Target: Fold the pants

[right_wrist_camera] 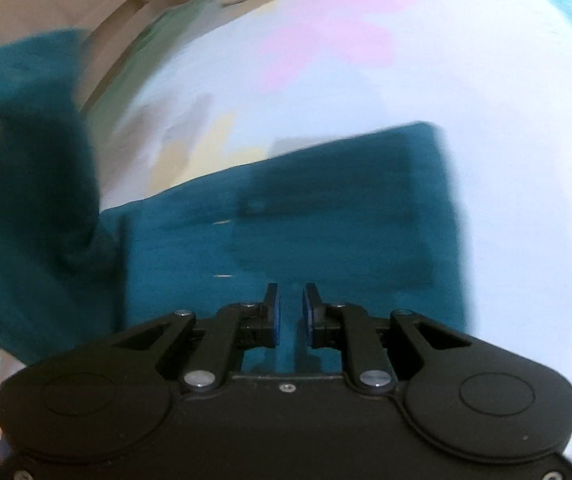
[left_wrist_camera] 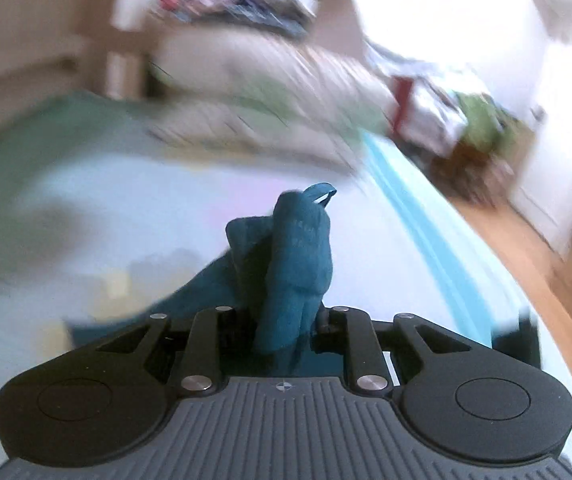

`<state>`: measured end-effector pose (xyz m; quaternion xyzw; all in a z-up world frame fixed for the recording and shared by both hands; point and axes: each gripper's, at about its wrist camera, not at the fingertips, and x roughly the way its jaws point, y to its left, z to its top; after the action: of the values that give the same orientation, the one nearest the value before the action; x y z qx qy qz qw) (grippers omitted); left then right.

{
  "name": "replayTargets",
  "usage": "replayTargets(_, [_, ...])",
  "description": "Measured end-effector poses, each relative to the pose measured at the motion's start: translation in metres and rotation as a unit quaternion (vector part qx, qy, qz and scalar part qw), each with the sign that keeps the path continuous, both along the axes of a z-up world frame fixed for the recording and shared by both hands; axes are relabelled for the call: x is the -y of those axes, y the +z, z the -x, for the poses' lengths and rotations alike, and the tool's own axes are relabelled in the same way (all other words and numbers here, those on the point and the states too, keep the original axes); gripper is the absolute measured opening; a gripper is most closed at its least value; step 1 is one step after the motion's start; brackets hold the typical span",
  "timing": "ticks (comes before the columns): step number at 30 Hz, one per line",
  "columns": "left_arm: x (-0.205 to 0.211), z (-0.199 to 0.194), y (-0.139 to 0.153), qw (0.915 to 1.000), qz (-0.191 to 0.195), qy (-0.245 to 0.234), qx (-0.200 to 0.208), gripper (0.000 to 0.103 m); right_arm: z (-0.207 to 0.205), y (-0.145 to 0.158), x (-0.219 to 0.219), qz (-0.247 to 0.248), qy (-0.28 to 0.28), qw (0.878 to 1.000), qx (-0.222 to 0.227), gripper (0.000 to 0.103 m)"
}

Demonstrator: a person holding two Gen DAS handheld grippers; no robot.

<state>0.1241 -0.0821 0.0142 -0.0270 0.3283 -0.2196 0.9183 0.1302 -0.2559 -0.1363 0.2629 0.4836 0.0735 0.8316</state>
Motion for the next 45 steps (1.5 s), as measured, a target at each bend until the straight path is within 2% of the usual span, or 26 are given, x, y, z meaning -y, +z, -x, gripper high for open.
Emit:
replayTargets(2, [0.035,-0.002,-0.031,0.9987,-0.011,-0.029,-0.041,0.023,0.006,-0.005,0.013,0.005,-0.012,1.0,-0.01,0.024])
replayTargets(3, [0.048,-0.002,-0.043,0.997,-0.019,-0.041,-0.062,0.02,0.009,-0.007,0.019,0.009,-0.017,1.0,-0.017,0.023])
replayTargets(4, [0.056,-0.001,-0.052,0.9965,-0.02,-0.035,-0.073,0.022,0.011,-0.01,0.022,0.025,-0.018,0.999,-0.027,0.023])
replayTargets(5, [0.054,-0.004,-0.057,0.9957,-0.022,-0.032,-0.083,0.025,0.014,-0.013,0.026,0.036,-0.019,0.999,-0.034,0.025])
replayTargets(8, [0.05,-0.007,-0.064,0.9937,-0.015,-0.032,-0.106,0.03,0.021,-0.016,0.037,0.005,-0.028,0.999,-0.039,0.023])
replayTargets(10, [0.046,-0.007,-0.062,0.9935,-0.008,-0.032,-0.109,0.038,0.022,-0.014,0.039,0.013,-0.03,0.999,-0.036,0.022])
replayTargets(12, [0.044,0.004,-0.055,0.9943,0.002,-0.037,-0.1,0.05,0.021,-0.011,0.039,0.019,-0.035,0.999,-0.034,0.024])
replayTargets(14, [0.044,0.015,-0.047,0.9942,0.01,-0.048,-0.096,0.055,0.024,-0.007,0.042,0.023,-0.043,0.998,-0.034,0.025])
replayTargets(19, [0.045,0.03,-0.031,0.9939,0.03,-0.072,-0.078,0.057,0.029,-0.004,0.053,0.038,-0.067,0.996,-0.033,0.025])
replayTargets(22, [0.037,0.036,-0.027,0.9938,0.029,-0.085,-0.066,0.058,0.032,0.001,0.062,0.042,-0.085,0.995,-0.022,0.025])
replayTargets(24, [0.023,0.036,-0.03,0.9955,0.014,-0.066,-0.066,0.058,0.032,0.005,0.067,0.034,-0.083,0.996,-0.003,0.028])
replayTargets(25, [0.015,0.032,-0.034,0.9962,0.004,-0.05,-0.071,0.058,0.031,0.008,0.066,0.028,-0.078,0.996,0.009,0.032])
replayTargets(26, [0.003,0.028,-0.039,0.9966,-0.005,-0.029,-0.076,0.058,0.028,0.01,0.063,0.024,-0.075,0.997,0.018,0.046])
replayTargets(27, [-0.01,0.023,-0.045,0.9965,-0.011,-0.007,-0.083,0.058,0.025,0.012,0.059,0.023,-0.069,0.997,0.029,0.056])
replayTargets(32, [-0.081,-0.001,-0.073,0.9847,-0.049,0.112,-0.124,0.058,0.004,0.017,0.04,0.038,-0.026,0.997,0.066,0.058])
replayTargets(34, [-0.103,-0.008,-0.085,0.978,-0.061,0.134,-0.147,0.058,-0.003,0.018,0.034,0.038,-0.013,0.997,0.073,0.058])
replayTargets(39, [-0.131,-0.012,-0.112,0.968,-0.062,0.138,-0.201,0.058,-0.03,0.002,0.021,0.043,0.012,0.997,0.065,0.058])
replayTargets(42, [-0.134,-0.006,-0.126,0.9672,-0.042,0.102,-0.229,0.058,-0.033,-0.002,0.016,0.051,0.027,0.997,0.053,0.059])
replayTargets(45, [-0.124,0.004,-0.13,0.9729,-0.054,0.081,-0.209,0.059,-0.038,-0.008,0.012,0.053,0.038,0.997,0.045,0.059])
